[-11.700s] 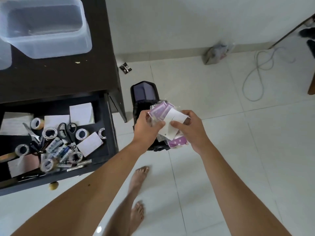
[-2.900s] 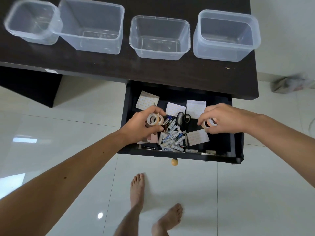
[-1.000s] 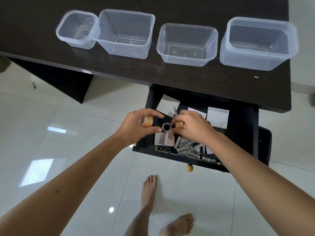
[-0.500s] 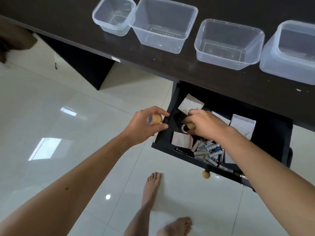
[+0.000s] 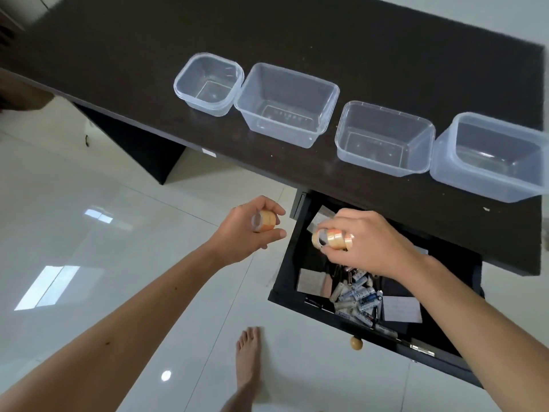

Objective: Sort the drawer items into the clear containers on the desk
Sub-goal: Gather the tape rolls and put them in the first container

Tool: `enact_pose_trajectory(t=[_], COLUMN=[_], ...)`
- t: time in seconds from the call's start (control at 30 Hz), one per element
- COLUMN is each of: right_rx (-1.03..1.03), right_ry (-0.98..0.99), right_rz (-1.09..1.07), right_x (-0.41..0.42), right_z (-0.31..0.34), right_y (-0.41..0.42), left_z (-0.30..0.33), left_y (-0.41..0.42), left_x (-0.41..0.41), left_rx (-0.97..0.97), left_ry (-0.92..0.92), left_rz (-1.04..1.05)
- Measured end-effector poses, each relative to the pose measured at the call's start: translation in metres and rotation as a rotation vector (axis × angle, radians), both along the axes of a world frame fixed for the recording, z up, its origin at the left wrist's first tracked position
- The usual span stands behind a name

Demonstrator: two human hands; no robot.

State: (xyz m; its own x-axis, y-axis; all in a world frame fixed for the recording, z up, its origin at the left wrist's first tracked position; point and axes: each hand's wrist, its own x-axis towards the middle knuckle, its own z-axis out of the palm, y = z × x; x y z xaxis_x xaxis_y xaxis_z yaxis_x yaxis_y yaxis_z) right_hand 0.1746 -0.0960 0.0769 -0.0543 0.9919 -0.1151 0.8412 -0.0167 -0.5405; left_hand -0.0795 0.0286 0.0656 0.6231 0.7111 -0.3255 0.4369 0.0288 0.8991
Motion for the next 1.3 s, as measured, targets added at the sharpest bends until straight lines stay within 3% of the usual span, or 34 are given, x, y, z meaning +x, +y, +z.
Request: enact_pose_trajectory(t=[0.23,0.47,0.87,1.3], right_rx=[0.076,0.135,0.165,0.133], right_ry=[0.033,0.057,0.058,0.024], right_rz=[-0.003,-0.039,-0.014,-0.013], right_x=[-0.016,-0.031,-0.066,-0.093], right_z=[0.087,0.12,0.105,0.073], right_y=[0.085,0.182,0.341,0.383], left_z=[0.05,0.091,0.091,0.065], left_y=[0.061,0.139,0.26,0.272], left_x=[-0.009,-0.025,-0.033,-0.023], left_rx=[0.043,0.138,0.374,0.405], left_ry=[-0.047,-0.081,-0.022,-0.116], left_rz=[0.028,0.114,0.287,0.311])
